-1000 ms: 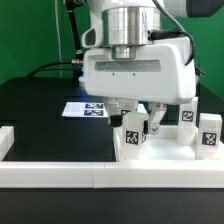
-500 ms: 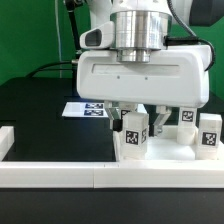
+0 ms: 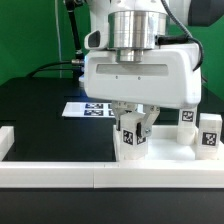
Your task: Assemble square table
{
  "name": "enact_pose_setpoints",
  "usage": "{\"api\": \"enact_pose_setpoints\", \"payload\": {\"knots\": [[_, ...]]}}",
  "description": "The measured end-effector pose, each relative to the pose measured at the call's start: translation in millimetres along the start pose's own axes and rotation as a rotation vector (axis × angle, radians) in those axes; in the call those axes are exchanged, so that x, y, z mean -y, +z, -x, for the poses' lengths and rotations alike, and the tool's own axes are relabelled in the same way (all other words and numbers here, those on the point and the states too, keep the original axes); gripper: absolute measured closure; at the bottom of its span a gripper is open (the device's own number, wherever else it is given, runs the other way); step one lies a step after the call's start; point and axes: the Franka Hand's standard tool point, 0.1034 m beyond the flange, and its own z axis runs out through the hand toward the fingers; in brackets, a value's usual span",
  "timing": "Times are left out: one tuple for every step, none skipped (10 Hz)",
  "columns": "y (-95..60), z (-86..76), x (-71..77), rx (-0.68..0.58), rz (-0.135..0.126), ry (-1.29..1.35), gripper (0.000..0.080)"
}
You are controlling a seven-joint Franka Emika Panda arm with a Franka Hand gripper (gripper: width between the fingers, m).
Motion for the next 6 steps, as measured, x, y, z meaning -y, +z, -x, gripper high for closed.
{"api": "enact_pose_setpoints", "payload": {"knots": [[-0.5, -1.2, -2.1, 0.006, 0.0, 0.19, 0.0511], [-0.3, 0.0, -3.2, 0.018, 0.002, 0.333, 0.0511], [-0.5, 0.2, -4.3, 0.033, 0.002, 0.451, 0.0511], [-0.7, 0.8, -4.7, 0.053, 0.002, 0.558, 0.0509], [-0.3, 1.5, -4.8, 0.075, -0.007, 0.739, 0.0509], [0.1, 2.1, -4.6, 0.078, -0.005, 0.816, 0.0509]]}}
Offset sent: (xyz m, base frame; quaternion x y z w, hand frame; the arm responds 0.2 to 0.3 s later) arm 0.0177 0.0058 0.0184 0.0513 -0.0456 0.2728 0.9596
